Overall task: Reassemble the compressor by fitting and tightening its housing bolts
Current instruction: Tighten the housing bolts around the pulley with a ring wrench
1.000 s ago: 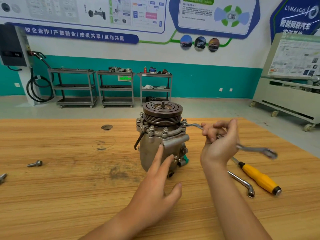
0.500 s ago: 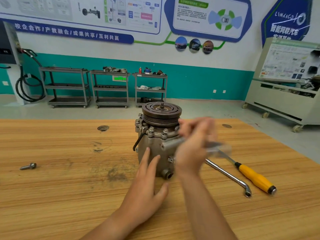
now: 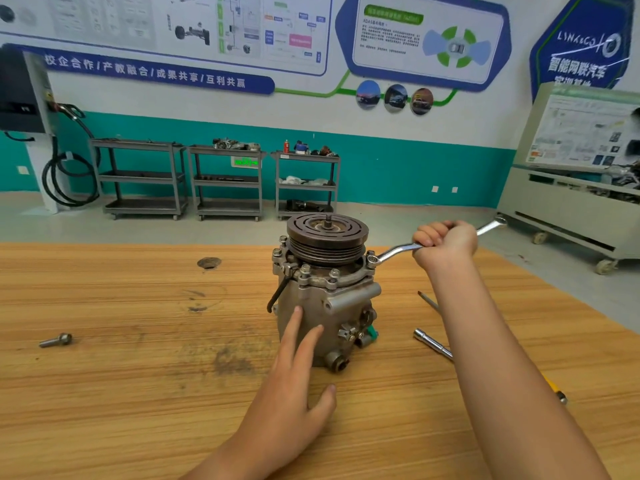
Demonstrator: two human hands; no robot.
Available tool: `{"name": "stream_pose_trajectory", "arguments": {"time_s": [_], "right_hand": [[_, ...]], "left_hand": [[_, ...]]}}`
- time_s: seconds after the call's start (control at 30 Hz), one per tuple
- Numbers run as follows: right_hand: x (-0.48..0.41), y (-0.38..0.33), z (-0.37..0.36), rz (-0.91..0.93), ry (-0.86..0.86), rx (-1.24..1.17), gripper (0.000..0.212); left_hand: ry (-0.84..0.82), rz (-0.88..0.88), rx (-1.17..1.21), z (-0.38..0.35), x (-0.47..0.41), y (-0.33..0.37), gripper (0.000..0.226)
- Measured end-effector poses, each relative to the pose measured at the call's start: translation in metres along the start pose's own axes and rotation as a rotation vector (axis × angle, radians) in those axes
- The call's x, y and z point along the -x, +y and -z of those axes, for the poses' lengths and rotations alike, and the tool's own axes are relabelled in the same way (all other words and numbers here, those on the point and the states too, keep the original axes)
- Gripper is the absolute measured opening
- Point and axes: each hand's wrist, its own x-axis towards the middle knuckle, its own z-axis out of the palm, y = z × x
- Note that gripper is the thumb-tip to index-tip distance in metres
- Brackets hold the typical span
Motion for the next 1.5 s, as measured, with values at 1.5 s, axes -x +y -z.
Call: {"name": "stream_pose_trajectory", "arguments": {"time_s": [1.5], "right_hand": [[0.067,-0.023,-0.028,0.465,-0.412,-0.047,0.039]], "left_hand": [[0.017,0.017,0.042,-0.003,0.000,-0.002,0.075]]}}
